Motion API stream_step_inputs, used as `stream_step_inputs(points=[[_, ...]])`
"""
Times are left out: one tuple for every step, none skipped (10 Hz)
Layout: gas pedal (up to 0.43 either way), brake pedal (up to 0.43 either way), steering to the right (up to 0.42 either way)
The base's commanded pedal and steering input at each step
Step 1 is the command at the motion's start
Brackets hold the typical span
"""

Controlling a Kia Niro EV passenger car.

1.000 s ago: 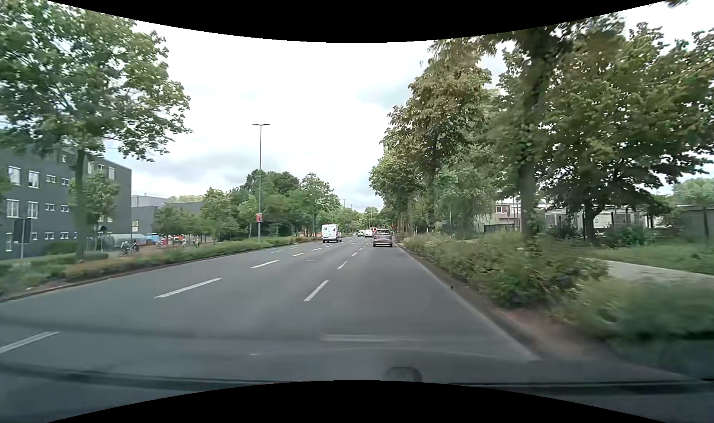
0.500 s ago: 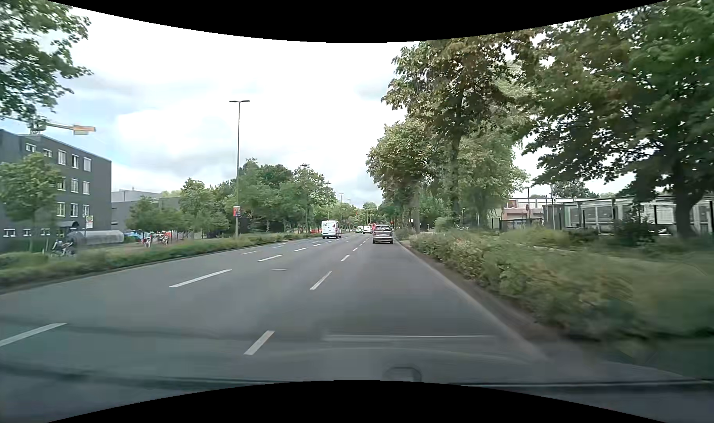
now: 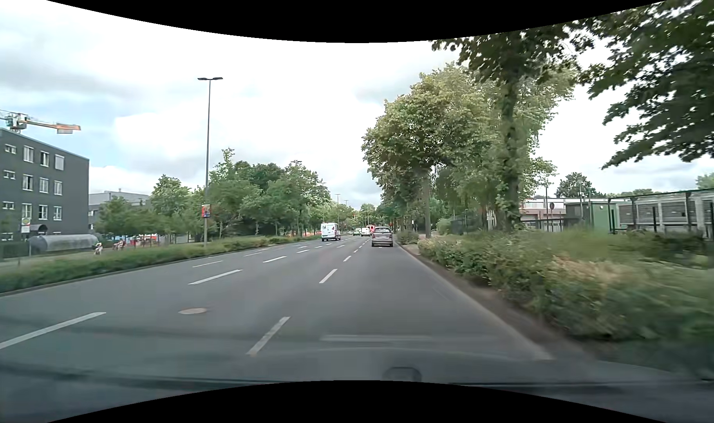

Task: Follow the waypoints while adhering to traffic rules and regulations

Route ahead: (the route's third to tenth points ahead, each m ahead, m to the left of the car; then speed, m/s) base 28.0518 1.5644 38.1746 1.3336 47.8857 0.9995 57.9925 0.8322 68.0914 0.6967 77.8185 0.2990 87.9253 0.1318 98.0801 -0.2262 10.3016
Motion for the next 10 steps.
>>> stream_step_inputs(points=[[0.000,0.018,0.004],[0.000,0.018,0.004],[0.000,0.018,0.003],[0.000,0.018,0.003],[0.000,0.018,0.003],[0.000,0.018,0.002],[0.000,0.018,0.001],[0.000,0.018,0.000],[0.000,0.018,0.000],[0.000,0.018,0.000]])
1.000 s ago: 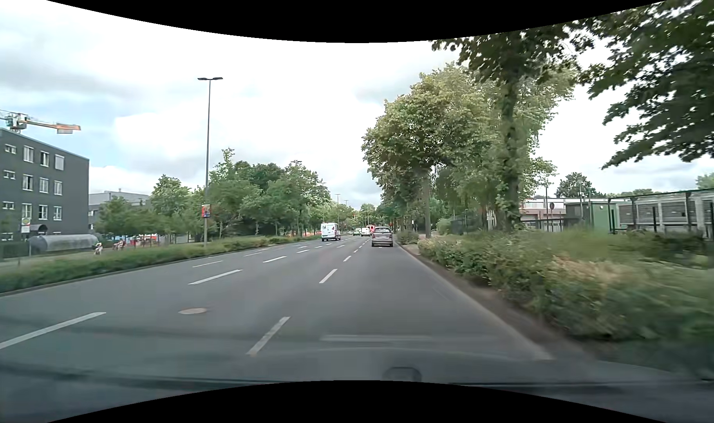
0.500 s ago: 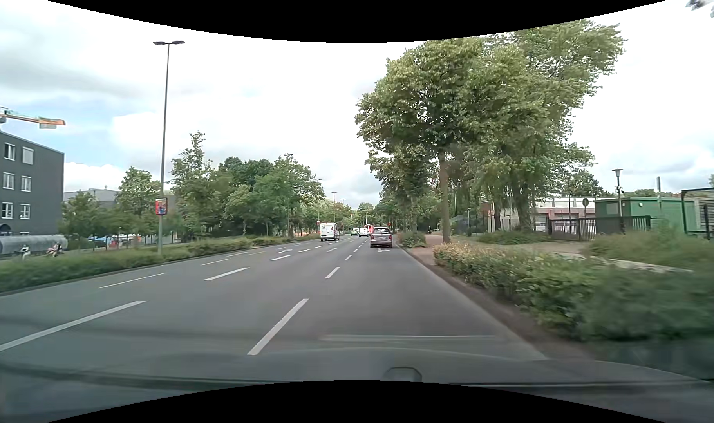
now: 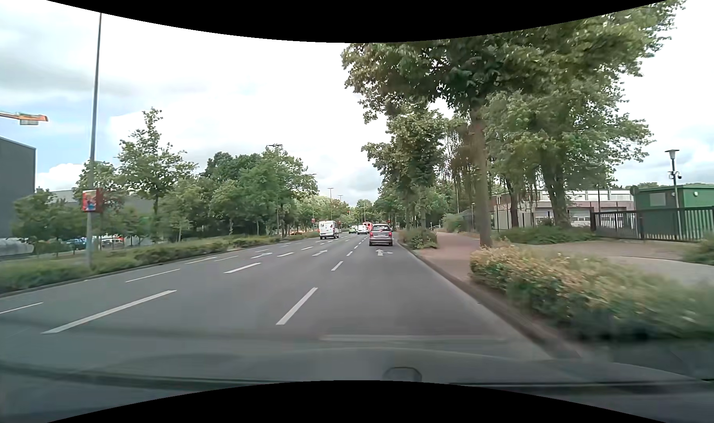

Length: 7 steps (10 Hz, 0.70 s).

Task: Follow the waypoints while adhering to traffic rules and regulations

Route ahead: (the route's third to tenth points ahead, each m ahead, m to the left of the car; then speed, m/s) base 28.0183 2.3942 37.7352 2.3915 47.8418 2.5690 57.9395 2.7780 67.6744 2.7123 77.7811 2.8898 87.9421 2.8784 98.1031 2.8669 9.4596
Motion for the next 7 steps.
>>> stream_step_inputs(points=[[0.000,0.030,0.000],[0.000,0.049,0.000],[0.000,0.055,0.001],[0.000,0.079,0.001],[0.000,0.079,0.006],[0.000,0.067,0.004],[0.000,0.043,0.003]])
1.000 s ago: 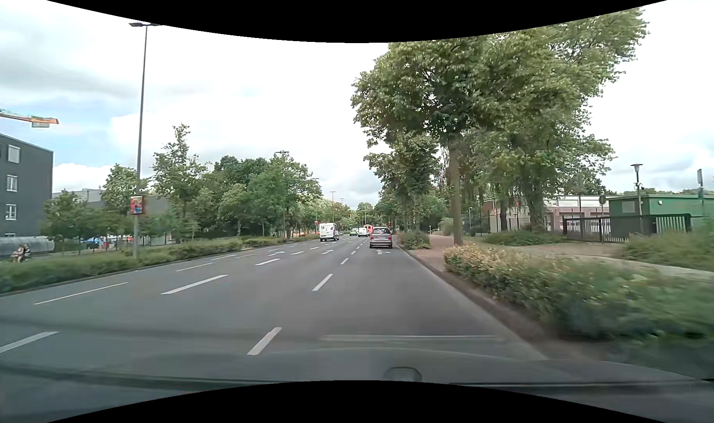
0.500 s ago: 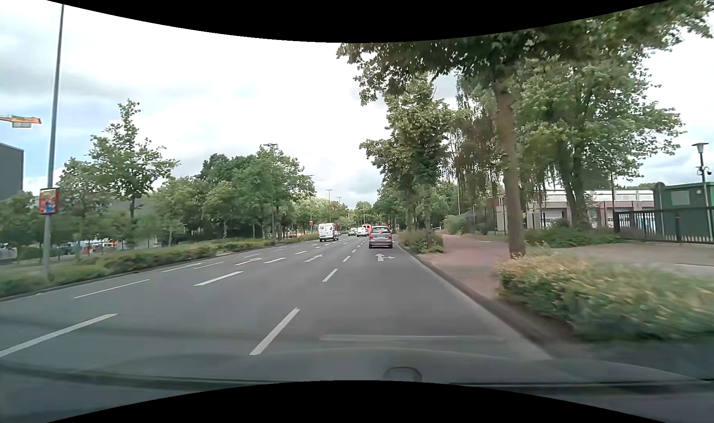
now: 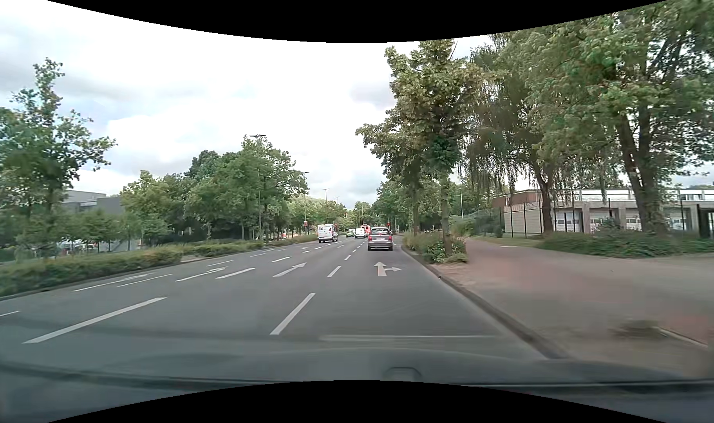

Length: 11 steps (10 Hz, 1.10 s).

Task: Follow the waypoints while adhering to traffic rules and regulations

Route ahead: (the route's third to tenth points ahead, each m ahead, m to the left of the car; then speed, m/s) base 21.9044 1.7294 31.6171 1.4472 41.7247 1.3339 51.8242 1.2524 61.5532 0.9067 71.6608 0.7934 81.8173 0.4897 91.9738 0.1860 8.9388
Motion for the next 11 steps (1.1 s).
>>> stream_step_inputs(points=[[0.000,0.030,0.005],[0.000,0.018,-0.001],[0.000,0.018,-0.004],[0.000,0.018,-0.002],[0.000,0.018,-0.002],[0.000,0.018,0.000],[0.000,0.030,0.000],[0.000,0.037,0.001],[0.000,0.043,0.001],[0.000,0.055,0.001],[0.000,0.067,0.001]])
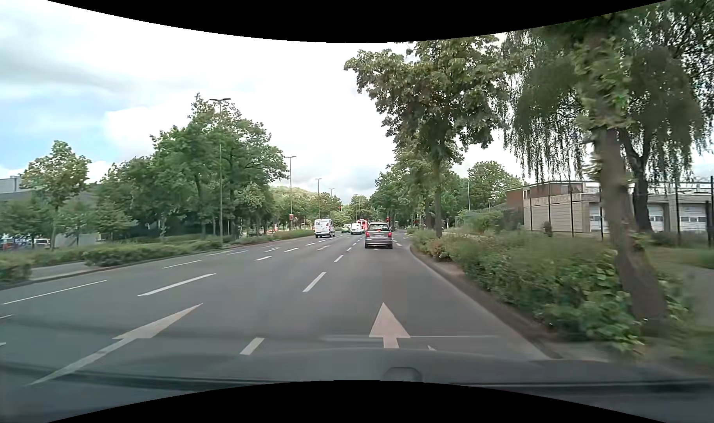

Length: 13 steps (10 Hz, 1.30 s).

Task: Follow the waypoints while adhering to traffic rules and regulations

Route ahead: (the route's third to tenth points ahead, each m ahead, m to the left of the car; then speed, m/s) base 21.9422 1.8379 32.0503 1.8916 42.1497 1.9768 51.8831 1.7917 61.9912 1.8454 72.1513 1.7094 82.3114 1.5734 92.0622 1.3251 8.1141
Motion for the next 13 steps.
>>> stream_step_inputs(points=[[0.000,0.085,0.001],[0.000,0.085,0.001],[0.000,0.091,0.000],[0.000,0.098,-0.002],[0.000,0.116,-0.005],[0.000,0.152,-0.004],[0.000,0.159,-0.004],[0.000,0.159,-0.004],[0.000,0.165,-0.004],[0.000,0.159,-0.003],[0.000,0.128,-0.003],[0.000,0.085,-0.003],[0.000,0.037,-0.003]])
